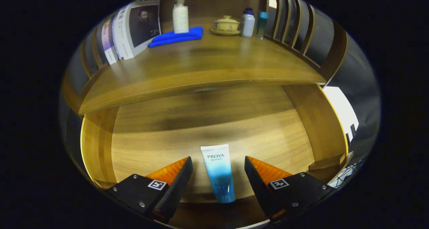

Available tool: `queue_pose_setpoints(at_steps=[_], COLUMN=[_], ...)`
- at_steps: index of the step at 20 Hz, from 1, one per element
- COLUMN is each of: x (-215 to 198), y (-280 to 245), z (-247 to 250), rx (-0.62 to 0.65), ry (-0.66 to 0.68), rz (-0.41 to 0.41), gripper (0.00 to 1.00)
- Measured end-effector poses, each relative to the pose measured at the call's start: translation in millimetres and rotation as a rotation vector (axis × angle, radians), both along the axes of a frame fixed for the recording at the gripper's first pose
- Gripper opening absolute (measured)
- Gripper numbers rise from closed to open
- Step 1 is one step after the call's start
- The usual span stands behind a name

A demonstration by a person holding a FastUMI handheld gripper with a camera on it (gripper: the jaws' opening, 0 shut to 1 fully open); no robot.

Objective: Pull open the drawer, take out the items inside it, and place them on the countertop above the cabinet.

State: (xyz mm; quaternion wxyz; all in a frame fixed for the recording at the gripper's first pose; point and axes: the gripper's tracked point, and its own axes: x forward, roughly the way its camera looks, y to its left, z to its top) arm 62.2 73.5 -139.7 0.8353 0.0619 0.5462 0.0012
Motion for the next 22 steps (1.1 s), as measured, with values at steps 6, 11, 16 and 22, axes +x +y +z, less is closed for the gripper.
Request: queue_pose_setpoints(at_steps=[6,11,16,22], x=[-2,-14,-5,7], y=[-6,-7,-9,-15], z=[-19,-33,-24,20], rx=[-0.033,-0.013,0.031,0.051], ry=[0.136,0.230,0.114,-0.167], rz=[-0.012,-0.022,-0.069,-0.120], gripper=[0.96,0.97,0.52,0.51])
